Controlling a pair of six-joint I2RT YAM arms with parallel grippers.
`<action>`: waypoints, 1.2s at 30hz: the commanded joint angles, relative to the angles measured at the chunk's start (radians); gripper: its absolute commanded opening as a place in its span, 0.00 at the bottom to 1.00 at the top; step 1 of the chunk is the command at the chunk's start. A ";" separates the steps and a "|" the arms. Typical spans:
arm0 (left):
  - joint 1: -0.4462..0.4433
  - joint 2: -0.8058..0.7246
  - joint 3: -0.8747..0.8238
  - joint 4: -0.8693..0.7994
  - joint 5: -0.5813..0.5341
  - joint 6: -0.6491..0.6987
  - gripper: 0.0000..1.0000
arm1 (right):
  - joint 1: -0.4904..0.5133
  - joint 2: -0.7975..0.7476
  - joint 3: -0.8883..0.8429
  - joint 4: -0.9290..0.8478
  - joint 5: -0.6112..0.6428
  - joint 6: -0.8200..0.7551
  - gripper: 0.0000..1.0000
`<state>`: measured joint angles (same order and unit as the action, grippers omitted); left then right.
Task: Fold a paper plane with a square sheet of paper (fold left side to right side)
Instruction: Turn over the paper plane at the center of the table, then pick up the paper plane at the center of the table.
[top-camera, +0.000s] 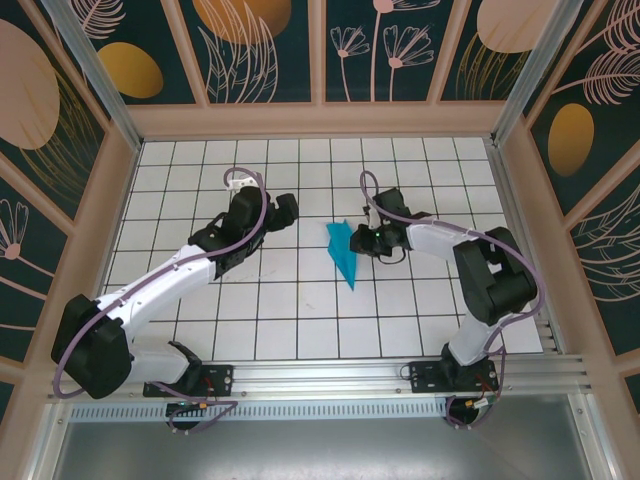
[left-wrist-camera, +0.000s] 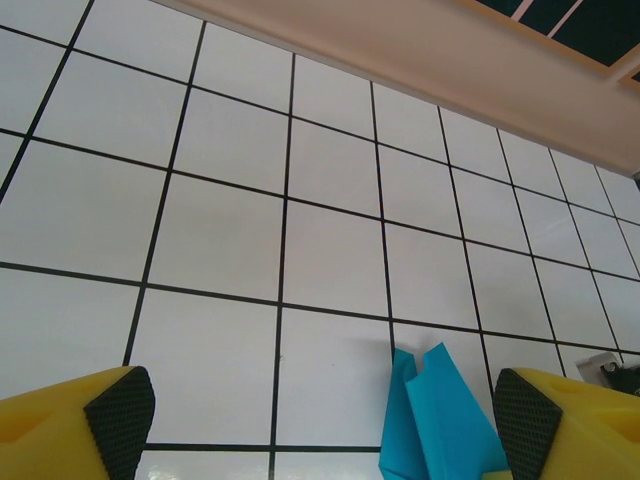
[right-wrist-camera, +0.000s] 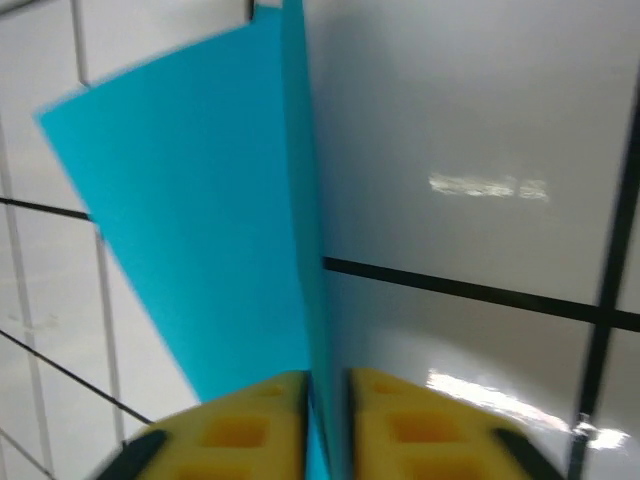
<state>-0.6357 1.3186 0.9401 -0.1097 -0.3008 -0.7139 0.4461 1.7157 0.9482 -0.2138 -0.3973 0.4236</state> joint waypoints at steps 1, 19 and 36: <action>0.003 -0.030 -0.015 -0.018 -0.038 0.024 0.92 | 0.001 -0.030 0.029 -0.050 0.099 -0.033 0.32; 0.004 -0.198 -0.119 -0.006 -0.161 0.028 0.99 | 0.421 0.049 0.335 -0.544 0.657 0.115 0.51; 0.003 -0.220 -0.148 -0.008 -0.173 0.017 0.99 | 0.453 0.255 0.429 -0.605 0.777 0.106 0.46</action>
<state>-0.6357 1.1130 0.7963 -0.1162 -0.4541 -0.6994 0.8921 1.9533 1.3422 -0.7738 0.3294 0.5232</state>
